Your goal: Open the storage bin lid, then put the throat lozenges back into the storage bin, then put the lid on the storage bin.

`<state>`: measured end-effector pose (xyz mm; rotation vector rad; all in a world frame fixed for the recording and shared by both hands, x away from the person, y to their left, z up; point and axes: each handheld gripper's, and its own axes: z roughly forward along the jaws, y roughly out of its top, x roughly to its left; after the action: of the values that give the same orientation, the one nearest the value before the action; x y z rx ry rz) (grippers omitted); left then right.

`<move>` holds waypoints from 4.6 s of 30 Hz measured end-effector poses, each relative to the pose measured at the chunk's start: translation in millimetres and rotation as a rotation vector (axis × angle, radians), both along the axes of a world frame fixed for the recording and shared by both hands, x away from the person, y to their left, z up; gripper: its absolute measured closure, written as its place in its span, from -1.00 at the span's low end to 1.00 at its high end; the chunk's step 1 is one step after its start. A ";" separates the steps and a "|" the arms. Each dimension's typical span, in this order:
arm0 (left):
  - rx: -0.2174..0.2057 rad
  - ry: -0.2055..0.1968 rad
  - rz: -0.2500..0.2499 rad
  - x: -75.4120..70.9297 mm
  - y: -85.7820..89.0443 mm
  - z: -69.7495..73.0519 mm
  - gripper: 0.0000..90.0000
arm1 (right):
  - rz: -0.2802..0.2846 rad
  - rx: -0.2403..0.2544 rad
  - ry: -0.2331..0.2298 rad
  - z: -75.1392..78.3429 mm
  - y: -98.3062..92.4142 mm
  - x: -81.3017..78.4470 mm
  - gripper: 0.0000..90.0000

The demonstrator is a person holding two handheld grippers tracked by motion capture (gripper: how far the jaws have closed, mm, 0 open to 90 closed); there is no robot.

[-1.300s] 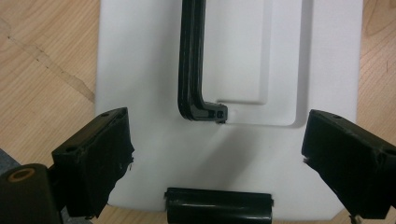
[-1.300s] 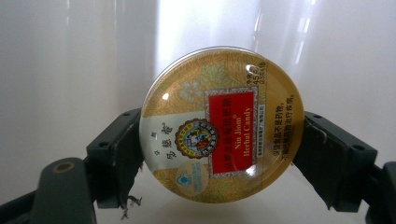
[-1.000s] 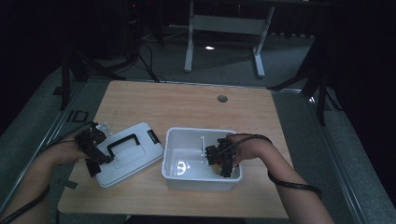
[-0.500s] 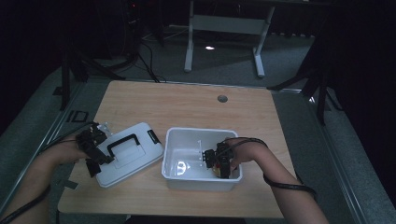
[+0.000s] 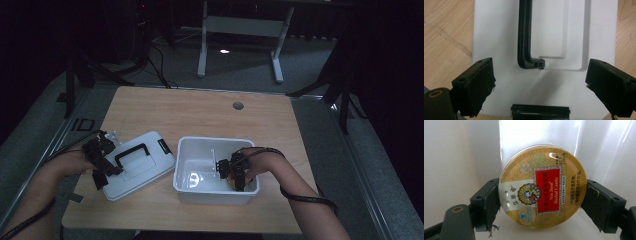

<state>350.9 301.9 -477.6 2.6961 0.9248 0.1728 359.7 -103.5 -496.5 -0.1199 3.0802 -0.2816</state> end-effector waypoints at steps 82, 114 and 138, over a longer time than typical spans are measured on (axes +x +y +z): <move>0.166 0.103 0.041 20.2 -18.8 -11.3 0.20 | -0.255 0.224 0.055 31.8 -169.6 -11.5 -0.69; 0.115 0.166 0.027 17.7 -18.4 6.3 0.85 | -0.319 0.228 0.083 8.9 -186.8 -15.2 -0.67; 0.119 0.155 -0.050 -25.0 6.8 62.7 0.85 | -0.332 0.249 0.079 6.9 -188.9 -17.1 -0.67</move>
<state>325.9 308.7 -414.9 2.8735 0.9154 0.0091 342.6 -292.4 -489.6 0.4013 3.1683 0.1010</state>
